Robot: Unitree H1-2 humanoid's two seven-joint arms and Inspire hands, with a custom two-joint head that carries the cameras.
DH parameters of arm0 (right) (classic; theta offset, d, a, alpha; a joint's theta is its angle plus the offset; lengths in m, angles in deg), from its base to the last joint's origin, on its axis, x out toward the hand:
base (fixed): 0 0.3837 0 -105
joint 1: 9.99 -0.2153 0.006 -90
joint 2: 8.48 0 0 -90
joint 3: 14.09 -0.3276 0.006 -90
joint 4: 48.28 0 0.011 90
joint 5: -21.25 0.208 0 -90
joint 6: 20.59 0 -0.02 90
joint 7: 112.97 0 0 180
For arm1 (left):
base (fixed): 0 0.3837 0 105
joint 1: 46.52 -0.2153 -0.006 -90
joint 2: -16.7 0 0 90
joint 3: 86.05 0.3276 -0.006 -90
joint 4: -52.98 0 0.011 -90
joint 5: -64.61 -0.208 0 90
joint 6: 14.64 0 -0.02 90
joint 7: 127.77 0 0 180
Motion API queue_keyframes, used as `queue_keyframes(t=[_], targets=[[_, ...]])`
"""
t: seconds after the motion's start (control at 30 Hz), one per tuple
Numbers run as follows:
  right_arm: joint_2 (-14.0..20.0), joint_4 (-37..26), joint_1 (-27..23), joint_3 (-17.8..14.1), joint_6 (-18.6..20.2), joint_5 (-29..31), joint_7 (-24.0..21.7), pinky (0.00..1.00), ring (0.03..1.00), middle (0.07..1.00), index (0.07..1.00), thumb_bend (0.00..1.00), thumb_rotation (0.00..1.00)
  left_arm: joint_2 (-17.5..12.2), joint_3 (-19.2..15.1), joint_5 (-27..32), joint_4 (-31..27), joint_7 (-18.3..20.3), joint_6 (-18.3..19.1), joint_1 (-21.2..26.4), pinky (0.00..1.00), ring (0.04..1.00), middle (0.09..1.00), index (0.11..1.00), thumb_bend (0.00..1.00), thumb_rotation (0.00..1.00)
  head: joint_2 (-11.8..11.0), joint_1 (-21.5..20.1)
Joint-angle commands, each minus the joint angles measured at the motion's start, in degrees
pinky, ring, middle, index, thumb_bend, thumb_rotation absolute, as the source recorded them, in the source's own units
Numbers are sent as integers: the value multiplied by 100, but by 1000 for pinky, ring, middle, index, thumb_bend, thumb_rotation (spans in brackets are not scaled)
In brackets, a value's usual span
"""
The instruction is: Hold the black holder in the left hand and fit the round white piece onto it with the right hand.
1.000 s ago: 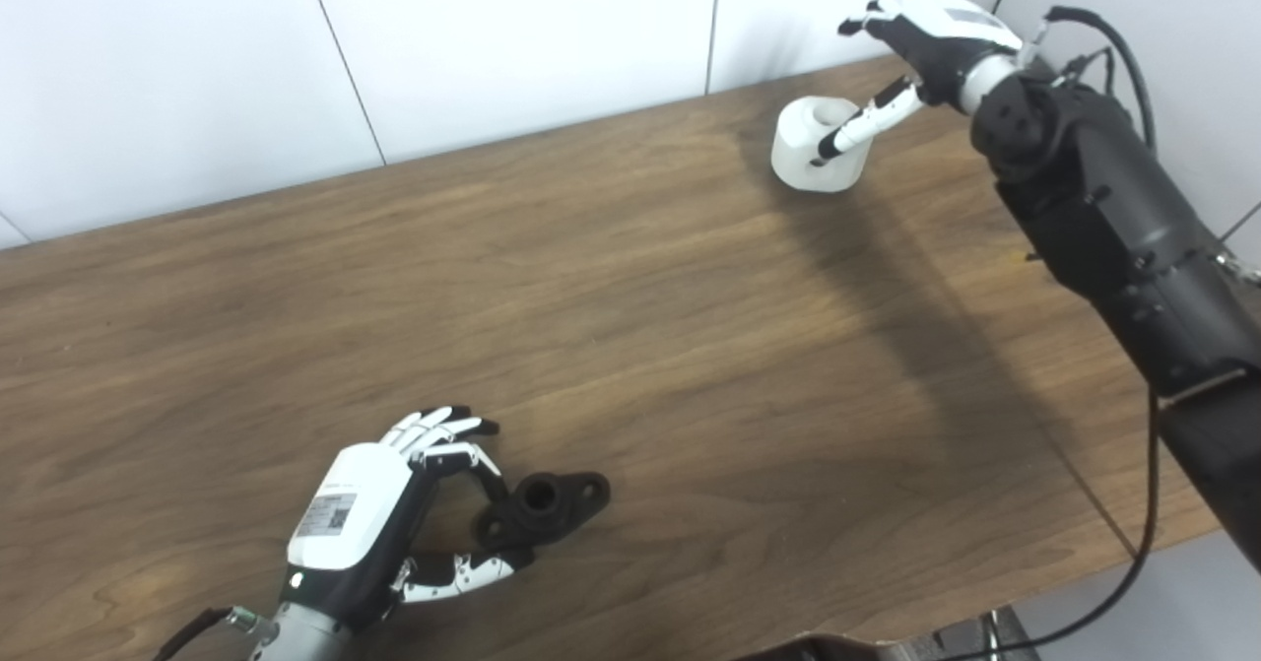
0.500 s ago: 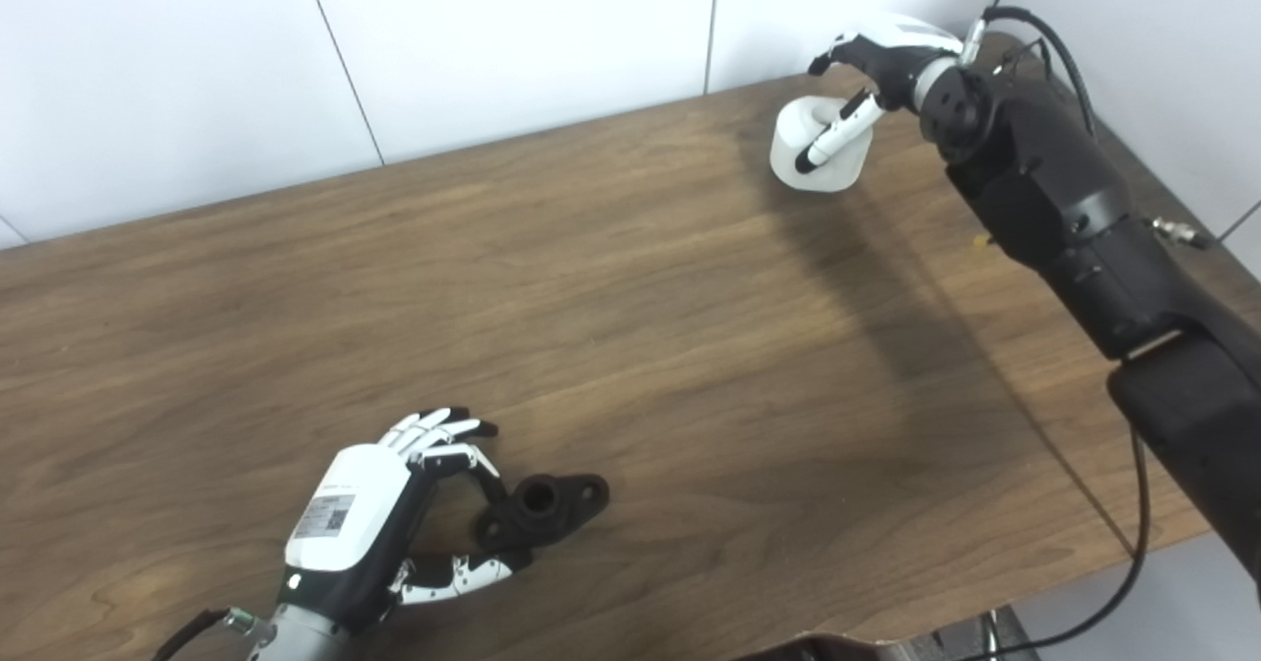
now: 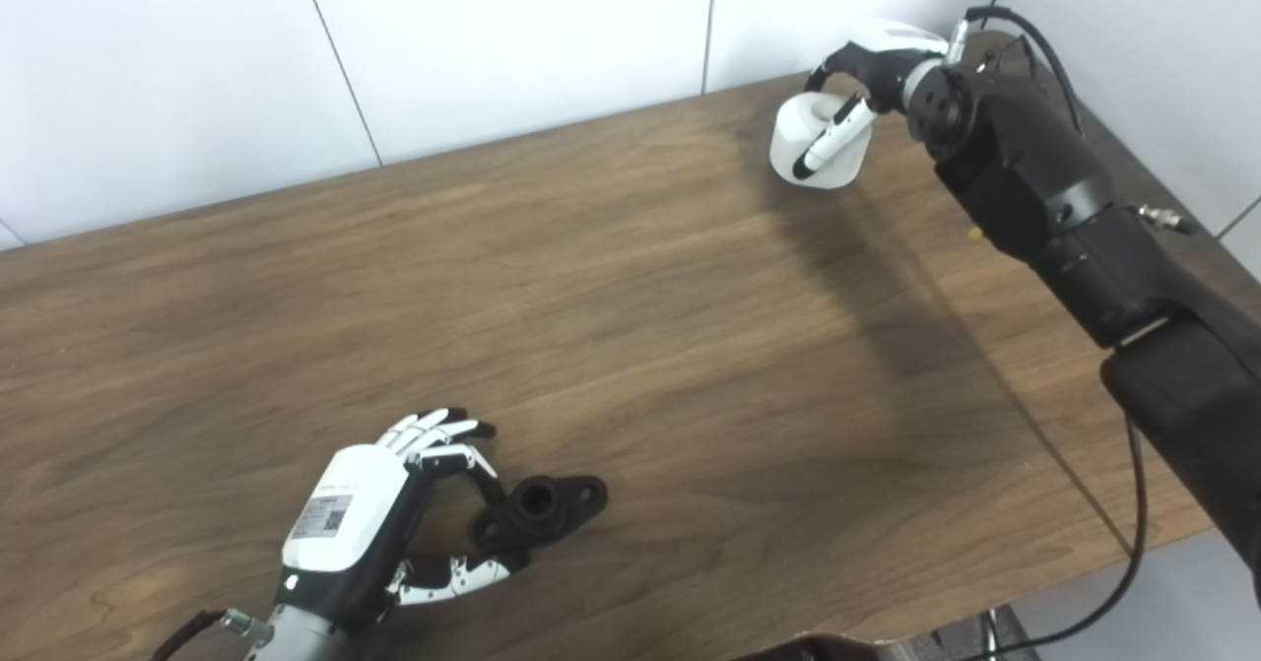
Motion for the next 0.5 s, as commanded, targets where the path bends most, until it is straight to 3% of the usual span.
queue_keyframes(t=[0.0,0.47], targets=[[245,-124,-279,-74,-56,-32,52,939,1000,944,760,902,352,-201,32,-52,108,317,173,-279,878,891,812,487,516,50,19,-3],[445,-531,-139,-172,-2,24,-86,925,991,914,687,840,312,-225,46,-92,78,359,181,-268,877,890,811,487,517,49,60,-27]])
